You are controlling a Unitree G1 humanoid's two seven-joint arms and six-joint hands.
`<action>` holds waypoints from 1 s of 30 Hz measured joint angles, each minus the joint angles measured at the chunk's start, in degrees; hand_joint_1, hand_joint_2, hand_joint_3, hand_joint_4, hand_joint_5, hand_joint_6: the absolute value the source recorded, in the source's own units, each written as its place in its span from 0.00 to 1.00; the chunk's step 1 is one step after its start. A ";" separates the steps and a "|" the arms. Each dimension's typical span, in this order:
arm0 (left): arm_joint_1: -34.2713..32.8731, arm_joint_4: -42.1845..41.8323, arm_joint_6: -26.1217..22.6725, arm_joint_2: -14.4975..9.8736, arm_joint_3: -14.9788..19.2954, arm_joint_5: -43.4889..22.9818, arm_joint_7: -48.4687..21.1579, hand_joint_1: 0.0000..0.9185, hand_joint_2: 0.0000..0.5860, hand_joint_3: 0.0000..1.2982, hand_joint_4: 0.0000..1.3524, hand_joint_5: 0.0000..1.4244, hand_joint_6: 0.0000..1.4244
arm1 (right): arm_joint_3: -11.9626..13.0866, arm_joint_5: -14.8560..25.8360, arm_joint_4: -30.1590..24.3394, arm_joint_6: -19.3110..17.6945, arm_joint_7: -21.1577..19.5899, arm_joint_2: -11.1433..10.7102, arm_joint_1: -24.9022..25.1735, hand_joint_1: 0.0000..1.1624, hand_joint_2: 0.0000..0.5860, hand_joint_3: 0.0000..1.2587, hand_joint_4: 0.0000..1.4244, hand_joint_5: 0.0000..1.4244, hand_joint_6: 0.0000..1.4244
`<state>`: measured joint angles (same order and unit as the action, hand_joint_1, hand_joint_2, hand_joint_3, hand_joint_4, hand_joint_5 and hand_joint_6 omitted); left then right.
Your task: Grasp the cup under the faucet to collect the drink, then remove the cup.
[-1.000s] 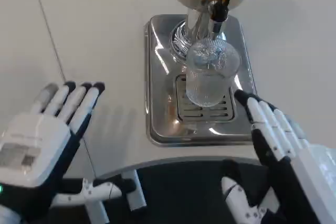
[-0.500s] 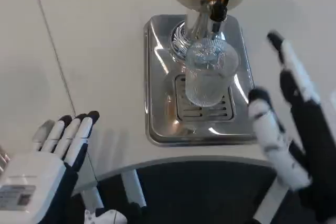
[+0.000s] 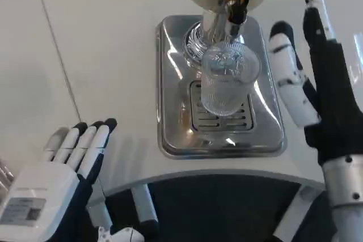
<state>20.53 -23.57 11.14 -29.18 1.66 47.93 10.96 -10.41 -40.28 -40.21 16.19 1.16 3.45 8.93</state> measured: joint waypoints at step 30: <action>-1.12 0.97 1.15 0.09 2.29 -0.40 -0.05 0.00 0.07 0.00 0.00 0.00 0.00 | -0.67 10.20 8.72 2.99 2.85 -1.12 12.86 0.00 1.00 0.00 0.00 0.00 0.00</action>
<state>19.41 -22.60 12.29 -29.10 3.95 47.53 10.91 -11.07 -30.08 -31.49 19.18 4.01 2.33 21.79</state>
